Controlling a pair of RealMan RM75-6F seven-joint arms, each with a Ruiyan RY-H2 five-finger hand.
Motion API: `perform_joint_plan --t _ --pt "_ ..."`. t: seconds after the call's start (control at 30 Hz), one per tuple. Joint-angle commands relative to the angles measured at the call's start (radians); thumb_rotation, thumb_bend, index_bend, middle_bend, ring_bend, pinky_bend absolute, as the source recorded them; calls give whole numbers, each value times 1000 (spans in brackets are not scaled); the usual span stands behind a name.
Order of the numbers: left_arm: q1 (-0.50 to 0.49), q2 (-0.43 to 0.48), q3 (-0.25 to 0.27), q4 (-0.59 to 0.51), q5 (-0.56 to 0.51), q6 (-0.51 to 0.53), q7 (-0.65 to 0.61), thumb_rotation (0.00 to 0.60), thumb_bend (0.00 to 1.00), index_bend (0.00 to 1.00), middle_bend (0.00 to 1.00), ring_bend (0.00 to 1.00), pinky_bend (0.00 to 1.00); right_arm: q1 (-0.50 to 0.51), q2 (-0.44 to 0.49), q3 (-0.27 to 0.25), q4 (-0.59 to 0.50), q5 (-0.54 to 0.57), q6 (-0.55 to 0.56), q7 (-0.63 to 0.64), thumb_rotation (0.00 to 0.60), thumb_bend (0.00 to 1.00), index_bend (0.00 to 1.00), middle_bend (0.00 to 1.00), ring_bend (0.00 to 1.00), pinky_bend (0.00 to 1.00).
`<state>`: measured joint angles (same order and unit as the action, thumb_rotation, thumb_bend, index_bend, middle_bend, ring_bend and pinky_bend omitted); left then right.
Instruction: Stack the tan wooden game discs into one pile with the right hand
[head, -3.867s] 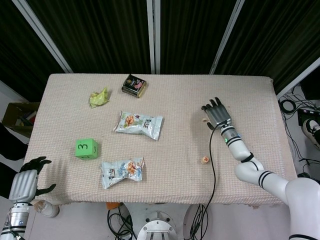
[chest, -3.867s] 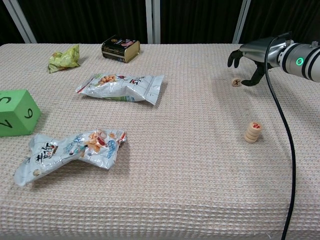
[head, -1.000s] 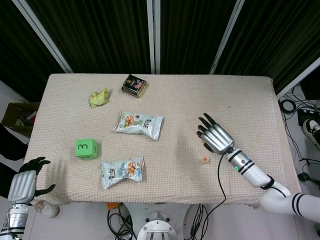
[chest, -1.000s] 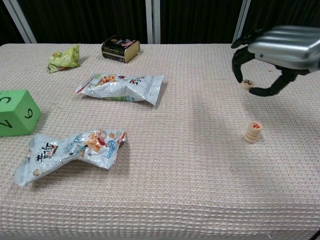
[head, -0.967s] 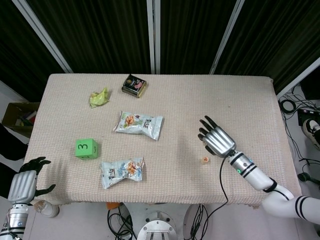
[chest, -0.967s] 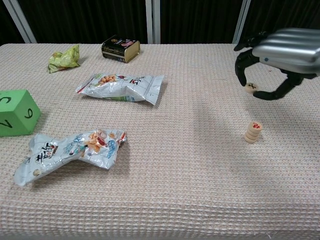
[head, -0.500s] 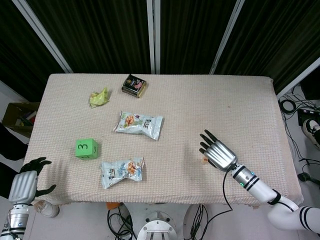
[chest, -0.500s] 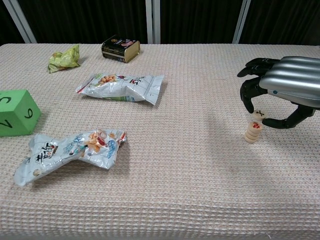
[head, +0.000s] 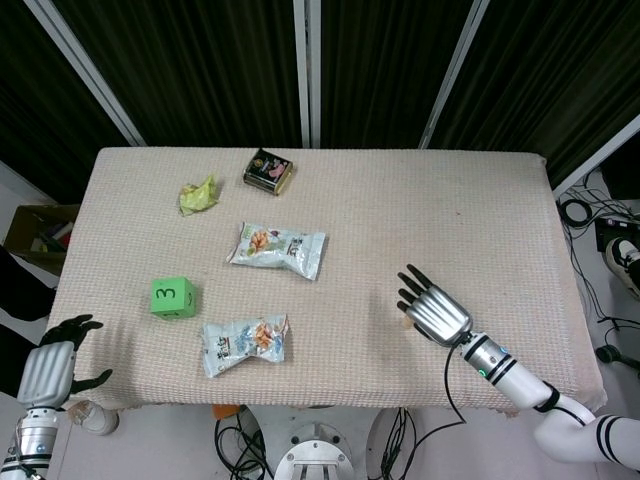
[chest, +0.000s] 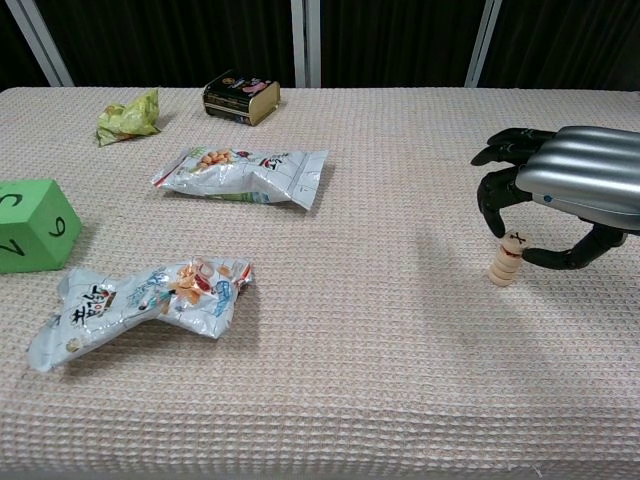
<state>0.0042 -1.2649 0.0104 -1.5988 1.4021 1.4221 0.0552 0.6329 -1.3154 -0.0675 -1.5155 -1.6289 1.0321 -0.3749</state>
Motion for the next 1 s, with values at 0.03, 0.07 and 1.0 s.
perform_joint_plan --t 0.03,0.07,1.0 --pt "0 -1 0 2 -1 -1 -1 600 126 277 158 131 183 -1 1 1 -1 -1 -2 -3 600 347 467 311 50 0" --pt "0 -1 0 2 -1 -2 -1 600 126 277 158 131 183 -2 1 2 -1 -1 -3 -4 600 347 465 311 50 0" --pt "0 1 -4 9 0 4 -17 600 127 277 158 131 183 -57 32 21 -40 -35 92 5 600 319 330 290 50 0"
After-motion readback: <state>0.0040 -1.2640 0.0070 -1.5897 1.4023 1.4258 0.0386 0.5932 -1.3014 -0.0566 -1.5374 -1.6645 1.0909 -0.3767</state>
